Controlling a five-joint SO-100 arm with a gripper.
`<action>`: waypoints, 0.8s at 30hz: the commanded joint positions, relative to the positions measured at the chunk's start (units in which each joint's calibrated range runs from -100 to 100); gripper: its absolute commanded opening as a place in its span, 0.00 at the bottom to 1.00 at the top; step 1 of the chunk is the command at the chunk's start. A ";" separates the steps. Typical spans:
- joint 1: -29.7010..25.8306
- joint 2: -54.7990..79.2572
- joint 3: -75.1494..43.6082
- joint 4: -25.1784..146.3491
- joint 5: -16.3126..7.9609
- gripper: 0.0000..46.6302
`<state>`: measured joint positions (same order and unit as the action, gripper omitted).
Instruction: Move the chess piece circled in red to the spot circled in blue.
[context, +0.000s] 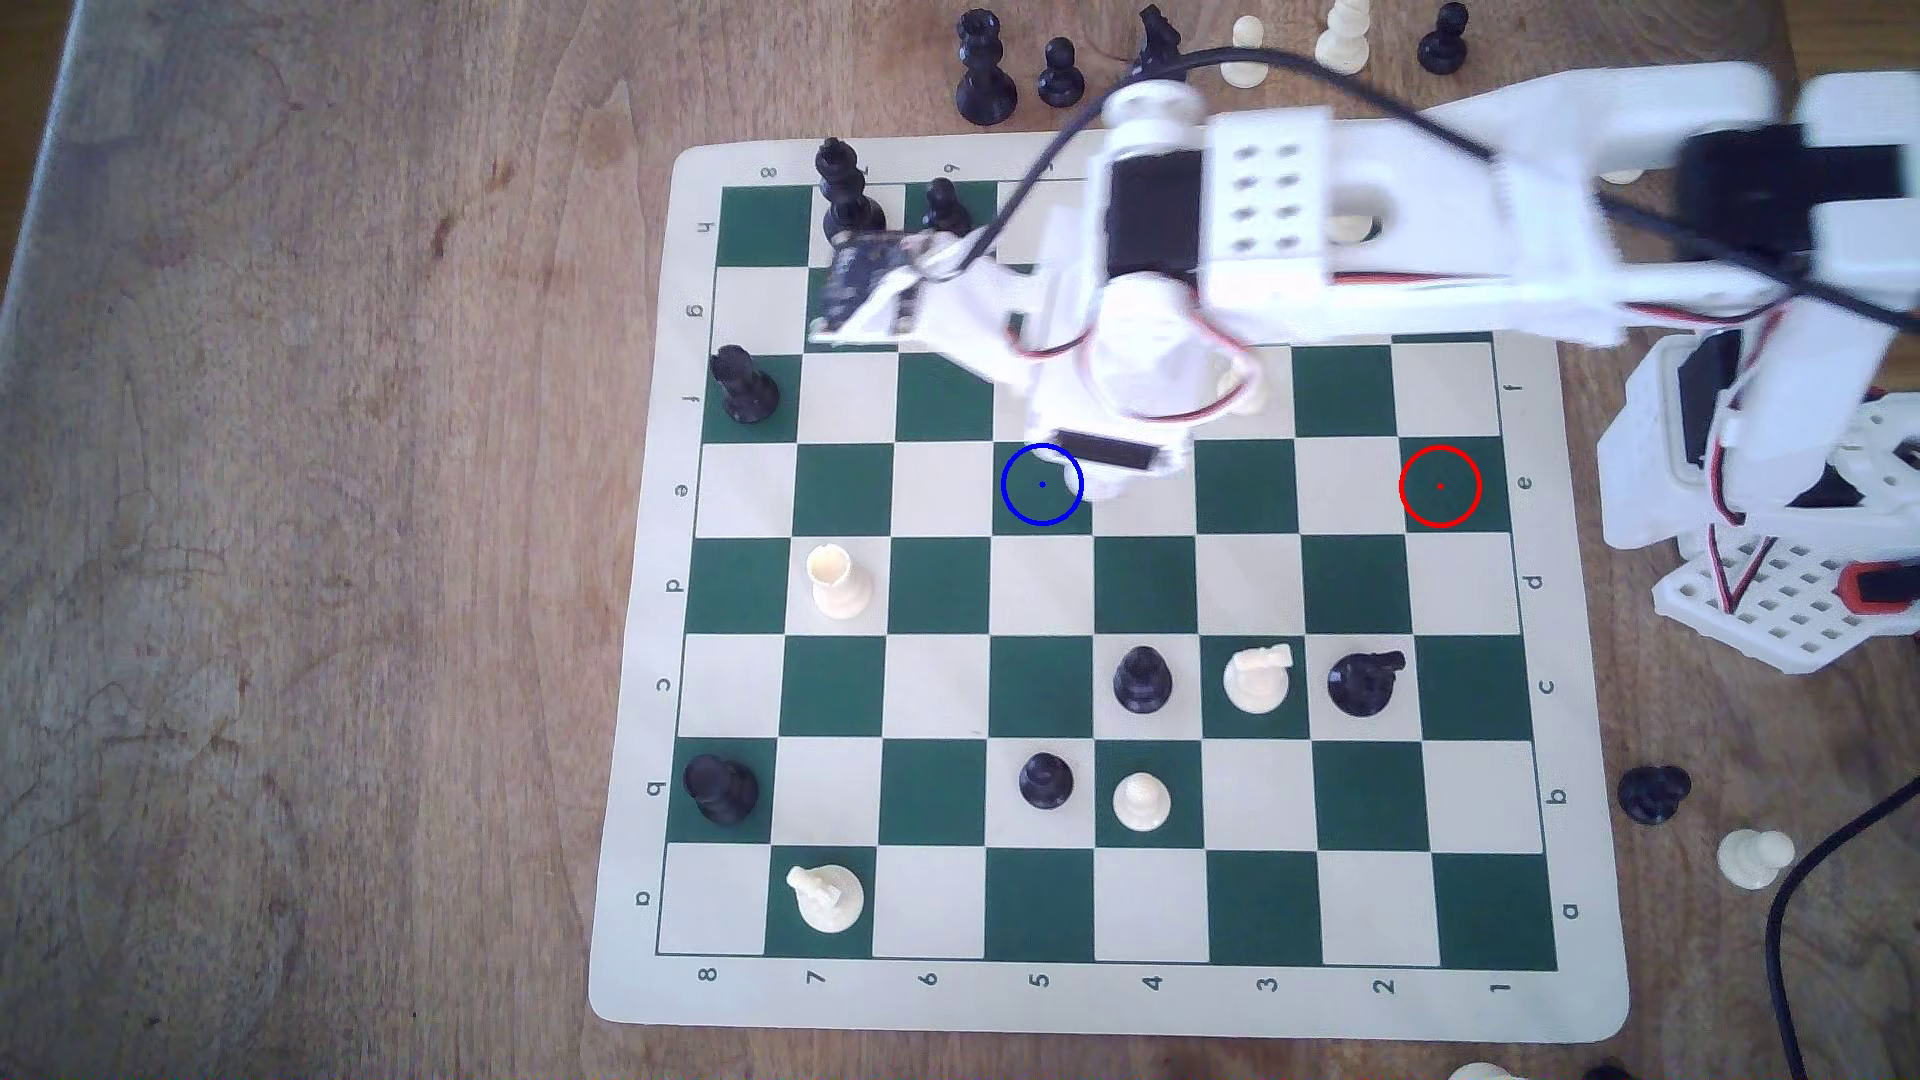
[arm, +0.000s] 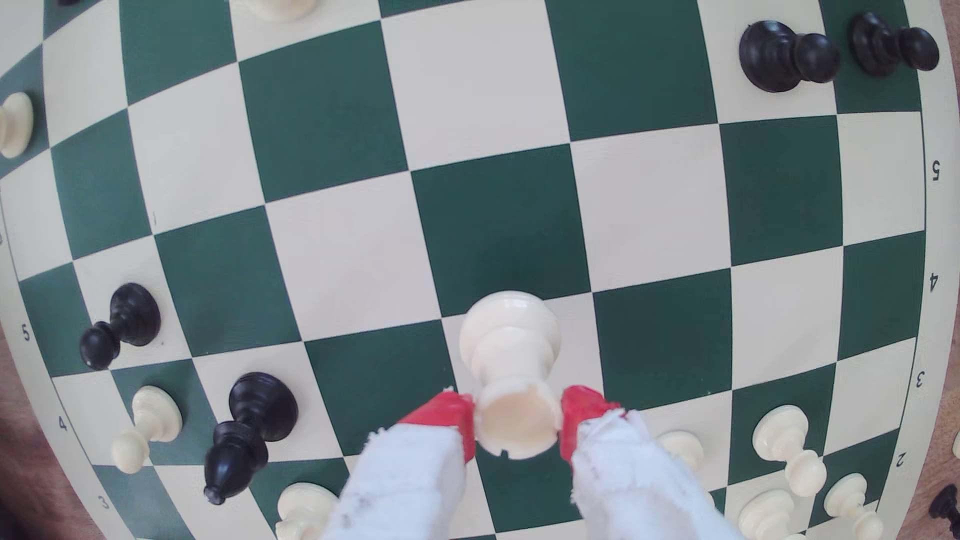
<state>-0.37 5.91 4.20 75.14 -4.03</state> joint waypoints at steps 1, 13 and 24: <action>0.64 2.33 -8.46 -0.94 0.24 0.00; 0.96 7.42 -10.73 -4.13 1.03 0.00; 1.11 8.52 -10.73 -4.46 1.07 0.21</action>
<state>0.29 15.54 -2.03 71.08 -3.15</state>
